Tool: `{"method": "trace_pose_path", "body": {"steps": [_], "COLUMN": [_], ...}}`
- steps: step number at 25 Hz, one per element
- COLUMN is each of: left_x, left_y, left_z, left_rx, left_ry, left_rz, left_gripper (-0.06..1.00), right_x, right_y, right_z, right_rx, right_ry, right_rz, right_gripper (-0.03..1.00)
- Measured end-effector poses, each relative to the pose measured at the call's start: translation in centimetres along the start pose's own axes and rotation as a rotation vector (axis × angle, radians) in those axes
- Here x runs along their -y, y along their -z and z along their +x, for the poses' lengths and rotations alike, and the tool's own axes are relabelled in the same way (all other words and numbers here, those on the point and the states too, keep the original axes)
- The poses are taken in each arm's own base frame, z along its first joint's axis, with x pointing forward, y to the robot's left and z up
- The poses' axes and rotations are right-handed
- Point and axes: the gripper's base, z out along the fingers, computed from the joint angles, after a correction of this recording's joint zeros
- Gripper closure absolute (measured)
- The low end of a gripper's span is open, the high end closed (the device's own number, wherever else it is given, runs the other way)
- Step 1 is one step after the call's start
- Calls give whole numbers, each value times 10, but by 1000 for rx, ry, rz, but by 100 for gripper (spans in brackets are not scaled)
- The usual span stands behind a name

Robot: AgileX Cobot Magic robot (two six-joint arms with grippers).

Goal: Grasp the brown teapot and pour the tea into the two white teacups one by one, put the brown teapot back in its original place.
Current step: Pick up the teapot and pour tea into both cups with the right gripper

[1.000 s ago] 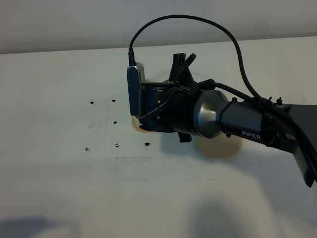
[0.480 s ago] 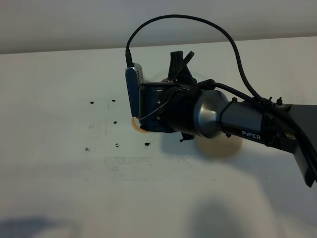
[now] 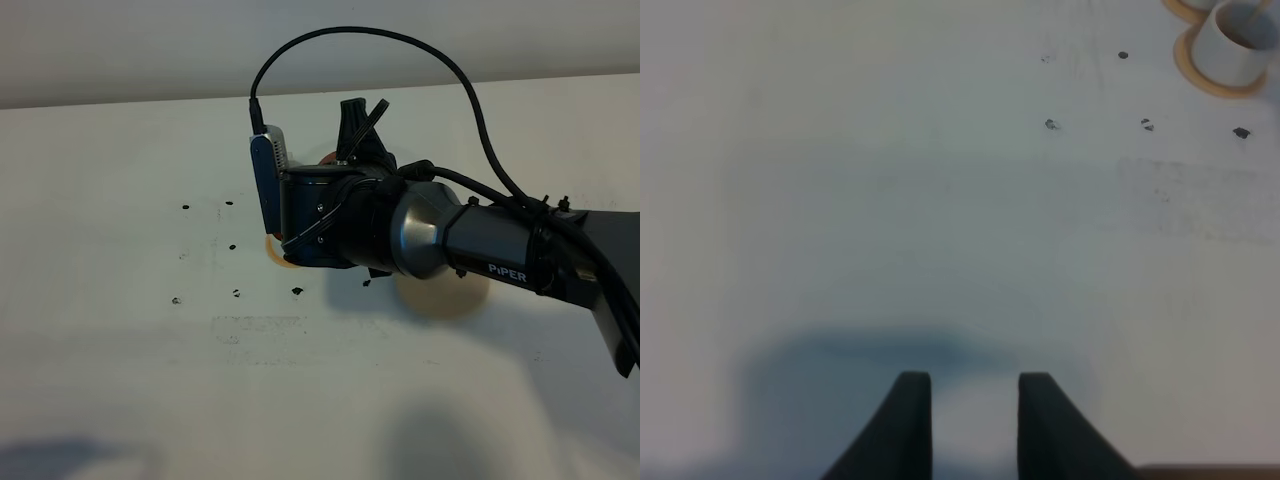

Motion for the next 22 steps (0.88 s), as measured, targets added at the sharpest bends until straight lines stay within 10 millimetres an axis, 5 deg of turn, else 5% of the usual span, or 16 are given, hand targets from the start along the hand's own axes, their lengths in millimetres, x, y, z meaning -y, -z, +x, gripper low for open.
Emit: {"method": "trace_pose_path", "body": {"steps": [22], "left_x": [0], "left_y": [0], "left_z": [0], "left_rx": [0], "left_ry": [0], "left_rz": [0], "left_gripper": [74], "right_x": [3], "right_y": [0], "right_z": [0], "right_rx": [4], "right_ry": [73], "right_rz": [34], "right_gripper": [87]}}
